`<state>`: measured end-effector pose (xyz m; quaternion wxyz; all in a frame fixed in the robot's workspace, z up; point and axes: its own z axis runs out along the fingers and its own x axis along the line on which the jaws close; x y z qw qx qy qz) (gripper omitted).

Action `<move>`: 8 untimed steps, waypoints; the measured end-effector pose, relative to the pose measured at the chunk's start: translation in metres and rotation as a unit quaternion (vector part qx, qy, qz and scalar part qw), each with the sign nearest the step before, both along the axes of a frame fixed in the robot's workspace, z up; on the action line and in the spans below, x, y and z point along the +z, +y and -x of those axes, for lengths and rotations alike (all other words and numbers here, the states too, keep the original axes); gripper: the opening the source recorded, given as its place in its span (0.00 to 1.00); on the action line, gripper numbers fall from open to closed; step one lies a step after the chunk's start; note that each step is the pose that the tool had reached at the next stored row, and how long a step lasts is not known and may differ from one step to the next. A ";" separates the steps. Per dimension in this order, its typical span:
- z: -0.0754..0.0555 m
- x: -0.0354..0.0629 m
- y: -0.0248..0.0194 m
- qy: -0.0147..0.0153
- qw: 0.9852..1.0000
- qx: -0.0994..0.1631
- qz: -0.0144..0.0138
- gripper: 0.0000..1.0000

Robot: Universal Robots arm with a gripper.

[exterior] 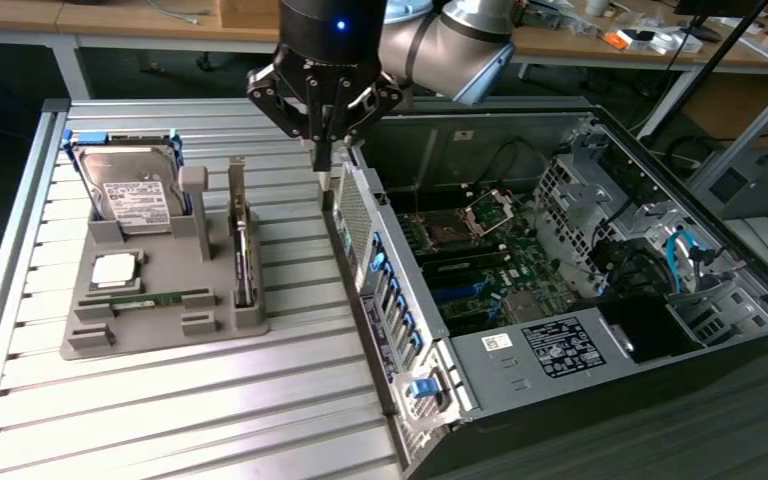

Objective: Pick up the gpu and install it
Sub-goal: 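Reach for the gpu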

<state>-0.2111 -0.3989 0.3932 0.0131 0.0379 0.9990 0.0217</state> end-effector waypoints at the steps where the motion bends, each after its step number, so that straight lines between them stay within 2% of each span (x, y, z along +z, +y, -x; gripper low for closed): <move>1: 0.000 0.0000 0.0000 0.000 1.000 0.000 0.000 0.11; 8: 0.004 0.0000 0.0000 0.000 1.000 0.000 0.000 0.11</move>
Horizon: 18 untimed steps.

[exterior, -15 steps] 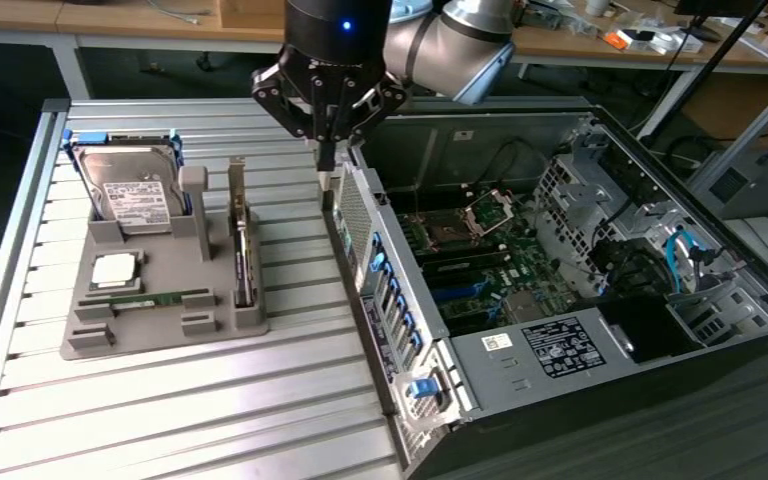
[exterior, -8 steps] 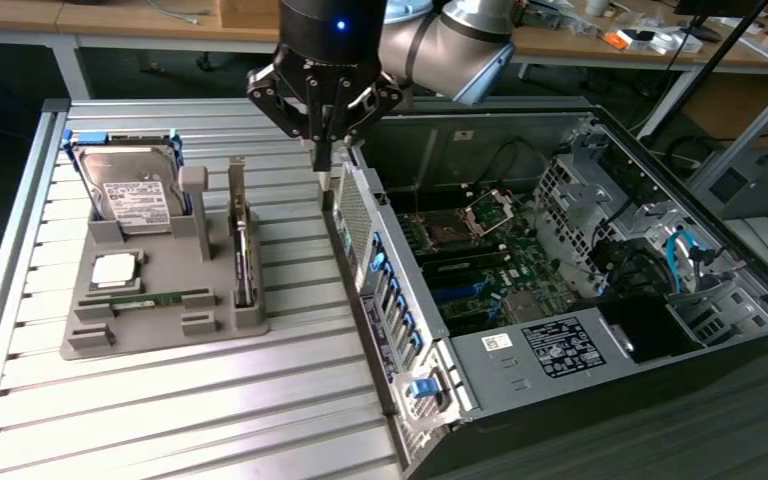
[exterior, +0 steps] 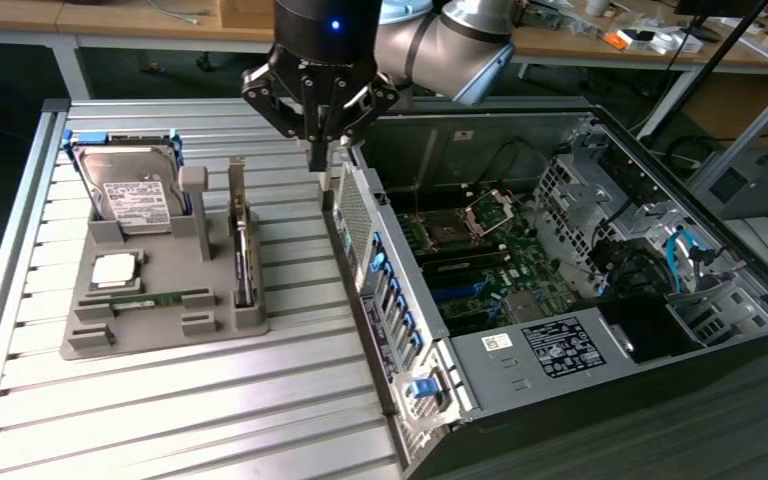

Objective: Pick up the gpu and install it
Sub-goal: 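Reach for the gpu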

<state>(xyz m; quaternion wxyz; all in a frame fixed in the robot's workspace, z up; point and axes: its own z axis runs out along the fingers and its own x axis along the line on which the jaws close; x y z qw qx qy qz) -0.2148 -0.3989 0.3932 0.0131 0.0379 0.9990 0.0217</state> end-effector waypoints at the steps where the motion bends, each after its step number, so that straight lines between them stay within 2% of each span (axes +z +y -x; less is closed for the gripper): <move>1: 0.001 0.0000 0.0000 0.000 1.000 0.000 0.000 0.11; 18: 0.010 0.0000 0.0000 0.000 1.000 0.000 0.000 0.11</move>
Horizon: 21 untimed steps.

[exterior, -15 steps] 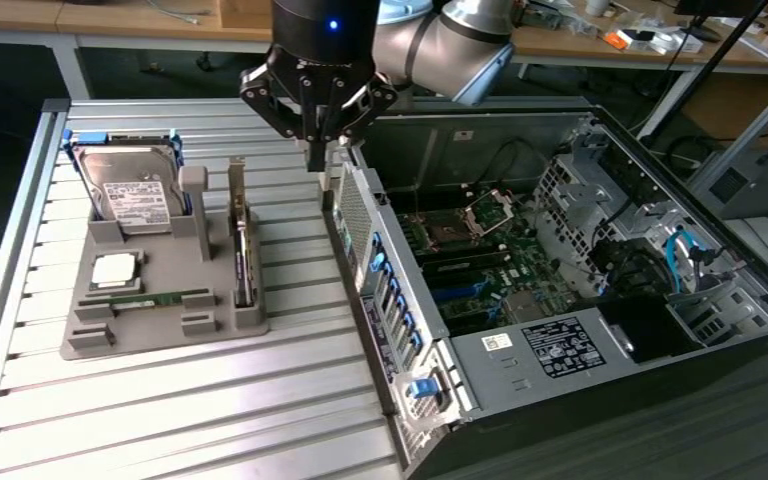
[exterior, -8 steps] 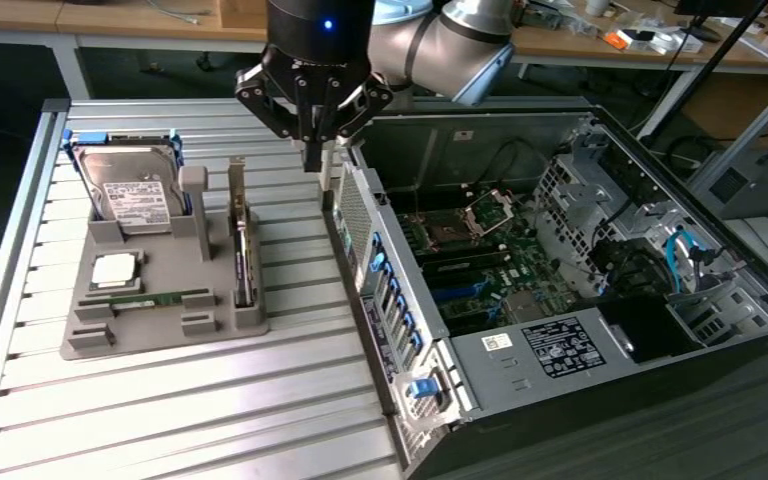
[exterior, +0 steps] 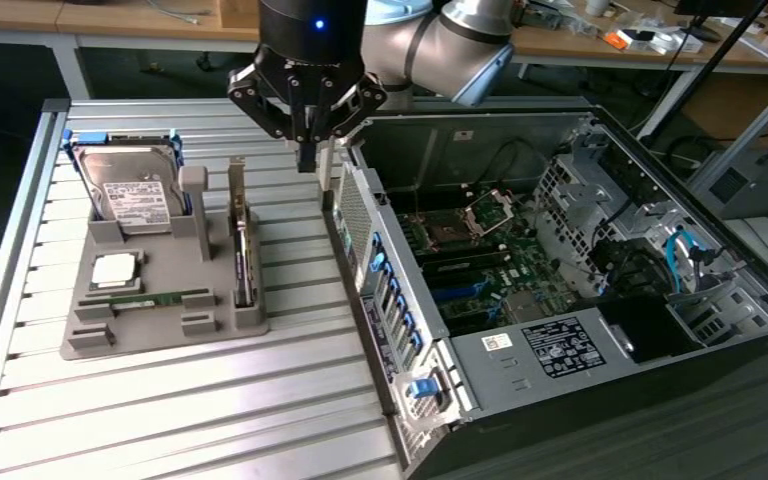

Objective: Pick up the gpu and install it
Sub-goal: 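Reach for the gpu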

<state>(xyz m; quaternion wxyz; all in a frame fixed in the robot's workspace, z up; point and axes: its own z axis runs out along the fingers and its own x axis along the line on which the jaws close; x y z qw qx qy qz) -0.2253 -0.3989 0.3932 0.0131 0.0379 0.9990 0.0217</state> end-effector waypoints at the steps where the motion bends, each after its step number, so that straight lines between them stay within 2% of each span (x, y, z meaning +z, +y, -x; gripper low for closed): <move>1: 0.001 0.0000 0.0000 0.000 1.000 0.000 0.000 0.11; 21: 0.014 0.0000 0.0000 0.000 1.000 0.000 0.000 0.11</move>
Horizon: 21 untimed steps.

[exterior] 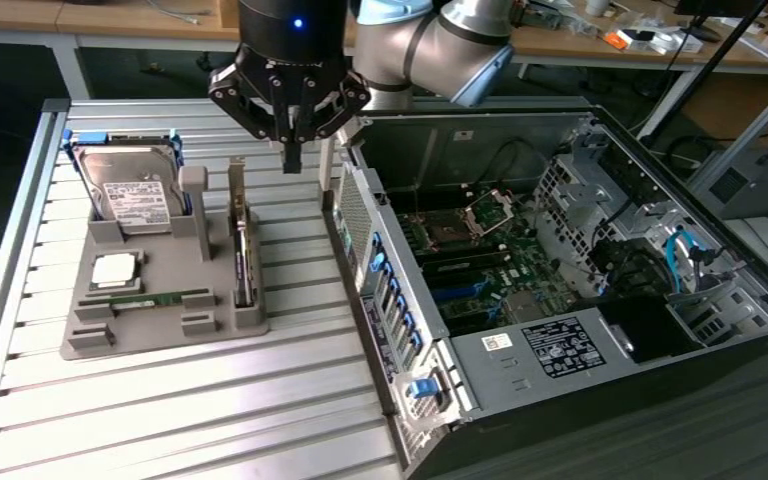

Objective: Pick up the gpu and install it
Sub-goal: 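Reach for the gpu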

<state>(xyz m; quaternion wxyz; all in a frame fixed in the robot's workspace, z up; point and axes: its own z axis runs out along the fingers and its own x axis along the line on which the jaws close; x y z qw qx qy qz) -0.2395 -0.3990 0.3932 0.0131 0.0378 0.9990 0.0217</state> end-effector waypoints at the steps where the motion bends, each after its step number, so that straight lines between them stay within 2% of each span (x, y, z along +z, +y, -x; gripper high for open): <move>1: 0.001 0.0000 0.0000 0.000 1.000 0.000 0.000 0.11; 21: 0.013 0.0000 0.0000 0.000 1.000 0.000 0.000 0.11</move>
